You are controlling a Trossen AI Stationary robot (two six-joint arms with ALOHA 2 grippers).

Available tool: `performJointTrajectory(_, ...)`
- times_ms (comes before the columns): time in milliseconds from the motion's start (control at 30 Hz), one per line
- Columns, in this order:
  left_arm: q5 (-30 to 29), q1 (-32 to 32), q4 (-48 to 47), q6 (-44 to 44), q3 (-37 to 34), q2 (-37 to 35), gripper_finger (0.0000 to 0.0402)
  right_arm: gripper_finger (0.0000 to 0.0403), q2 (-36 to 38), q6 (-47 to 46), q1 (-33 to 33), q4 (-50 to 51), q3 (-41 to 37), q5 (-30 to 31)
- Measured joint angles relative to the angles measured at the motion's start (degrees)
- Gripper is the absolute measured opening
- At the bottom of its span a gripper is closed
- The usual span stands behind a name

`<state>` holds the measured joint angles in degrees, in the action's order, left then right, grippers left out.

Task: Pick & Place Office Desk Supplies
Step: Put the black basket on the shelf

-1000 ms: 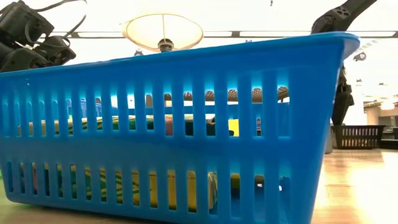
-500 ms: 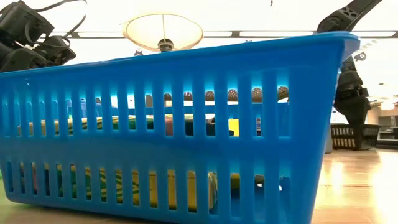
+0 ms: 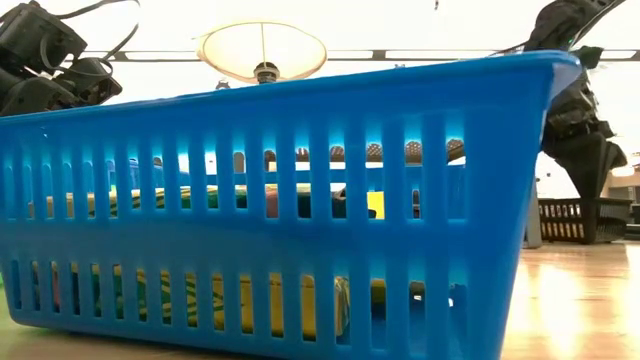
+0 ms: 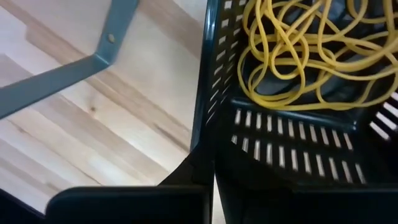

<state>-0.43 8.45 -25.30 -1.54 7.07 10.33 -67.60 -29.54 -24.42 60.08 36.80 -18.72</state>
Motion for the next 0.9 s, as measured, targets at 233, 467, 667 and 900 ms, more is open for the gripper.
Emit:
performJointTrajectory(233,0.0,0.0,0.0,-0.01,0.01,0.02,0.0106,0.0008,3.92,-11.77,7.49,-0.02,-0.29,-0.96)
performJointTrajectory(467,-0.01,-0.02,0.0,-0.01,0.0,0.0,0.0106,0.0008,5.91,-17.33,15.66,-0.48,0.21,2.92)
performJointTrajectory(667,-0.02,0.0,0.0,0.0,0.0,0.02,0.0106,0.0008,9.89,-17.45,18.03,-0.45,3.79,18.03)
performJointTrajectory(900,0.0,-0.02,0.0,0.0,0.0,0.0,0.0106,0.0008,15.21,-17.02,23.6,-8.08,7.01,23.43)
